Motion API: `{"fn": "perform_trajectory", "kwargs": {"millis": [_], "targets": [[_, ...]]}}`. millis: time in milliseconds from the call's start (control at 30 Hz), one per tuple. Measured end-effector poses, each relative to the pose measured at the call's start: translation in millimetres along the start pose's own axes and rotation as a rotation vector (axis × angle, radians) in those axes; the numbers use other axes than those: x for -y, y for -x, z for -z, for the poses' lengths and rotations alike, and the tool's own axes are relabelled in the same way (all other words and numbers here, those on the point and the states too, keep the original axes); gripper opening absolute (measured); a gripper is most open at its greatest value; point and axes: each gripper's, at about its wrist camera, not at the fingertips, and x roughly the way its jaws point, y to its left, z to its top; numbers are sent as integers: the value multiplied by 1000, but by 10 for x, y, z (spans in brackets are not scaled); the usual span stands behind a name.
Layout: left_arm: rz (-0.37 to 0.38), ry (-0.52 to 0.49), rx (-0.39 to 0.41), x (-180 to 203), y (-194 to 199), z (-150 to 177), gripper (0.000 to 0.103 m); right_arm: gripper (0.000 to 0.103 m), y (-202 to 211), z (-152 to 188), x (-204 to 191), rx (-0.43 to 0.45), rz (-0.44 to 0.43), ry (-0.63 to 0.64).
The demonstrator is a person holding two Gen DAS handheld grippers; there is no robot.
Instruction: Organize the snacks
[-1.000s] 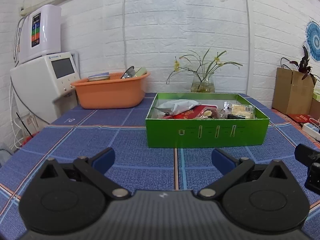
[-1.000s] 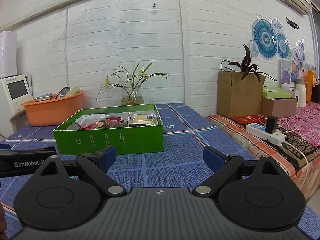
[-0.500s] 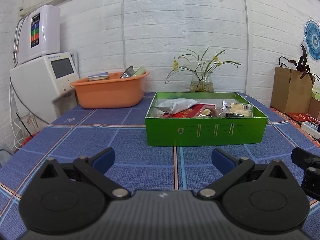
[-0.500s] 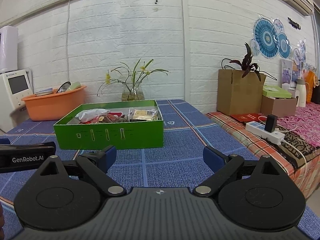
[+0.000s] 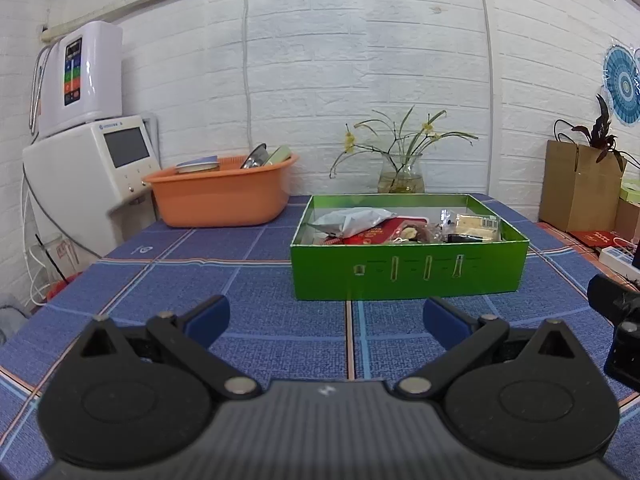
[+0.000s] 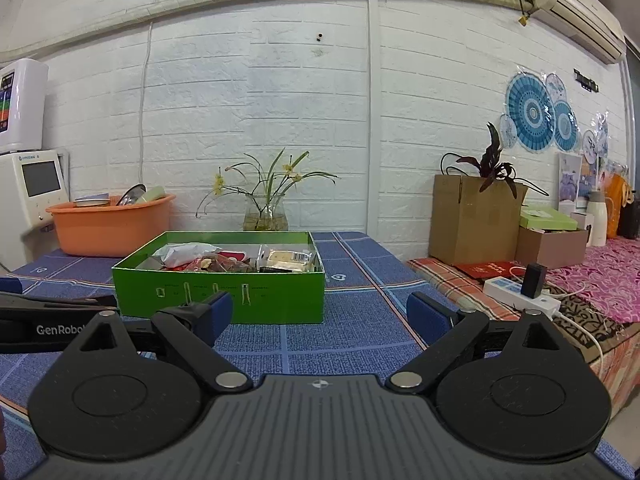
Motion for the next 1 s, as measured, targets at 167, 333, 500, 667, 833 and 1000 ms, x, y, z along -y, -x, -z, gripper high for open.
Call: {"fn": "perform_trajectory", "kwargs": {"millis": [167, 333, 500, 667, 833, 1000], "targets": [[11, -7, 6, 6, 33, 9, 103, 103, -16, 7, -14, -35, -9, 5], [17, 10, 2, -28, 42, -7, 103, 103, -12, 19, -21, -51, -13, 12], [12, 17, -10, -39, 55, -21, 103, 103, 20, 6, -27, -43, -13, 19], [11, 1, -7, -19, 97, -13, 103, 103, 16, 9, -47, -70, -37, 14], [13, -9, 5, -7, 135, -15, 103, 103, 24, 25, -51, -88, -53, 13], [22, -8, 8, -9, 155, -12, 103, 103, 35, 22, -55, -86, -53, 18]]}}
